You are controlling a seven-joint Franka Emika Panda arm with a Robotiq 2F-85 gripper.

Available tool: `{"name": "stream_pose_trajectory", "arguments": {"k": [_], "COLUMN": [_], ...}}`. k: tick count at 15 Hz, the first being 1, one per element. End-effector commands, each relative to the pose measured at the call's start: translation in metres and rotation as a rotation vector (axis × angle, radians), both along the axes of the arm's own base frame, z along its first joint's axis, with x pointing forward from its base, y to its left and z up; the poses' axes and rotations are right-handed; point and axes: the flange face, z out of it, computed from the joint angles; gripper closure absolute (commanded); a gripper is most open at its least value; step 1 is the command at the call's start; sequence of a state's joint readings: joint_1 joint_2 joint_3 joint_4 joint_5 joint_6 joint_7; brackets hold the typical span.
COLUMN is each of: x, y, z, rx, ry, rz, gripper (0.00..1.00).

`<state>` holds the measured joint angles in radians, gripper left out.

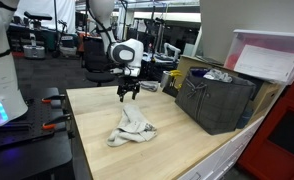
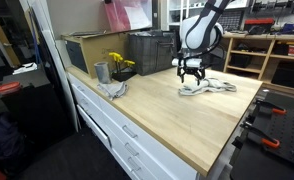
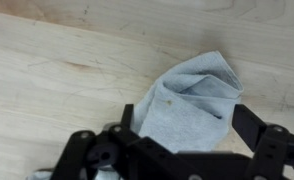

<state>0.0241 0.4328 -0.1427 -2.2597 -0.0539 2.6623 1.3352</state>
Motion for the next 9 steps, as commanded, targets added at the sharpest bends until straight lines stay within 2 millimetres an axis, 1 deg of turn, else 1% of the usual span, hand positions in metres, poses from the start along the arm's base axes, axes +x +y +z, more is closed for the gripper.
{"name": "stream_pose_trajectory", "arguments": {"k": [1, 2, 3, 5, 7, 8, 9], "x": [0.007, 0.006, 0.005, 0.003, 0.002, 0.003, 0.005], "y": [-0.02, -0.024, -0.027, -0.031, -0.029, -0.026, -0.023], "z": [-0.022, -0.027, -0.029, -0.032, -0.026, -0.023, -0.018], "rx": [-0.002, -0.007, -0.01, -0.013, 0.0, 0.003, 0.013], "ry": [0.02, 0.028, 0.034, 0.038, 0.025, 0.018, 0.007], "rz": [0.046, 0.053, 0.059, 0.062, 0.054, 0.047, 0.04], "gripper": [0.25, 0.28, 0.34, 0.51, 0.66, 0.73, 0.81]}}
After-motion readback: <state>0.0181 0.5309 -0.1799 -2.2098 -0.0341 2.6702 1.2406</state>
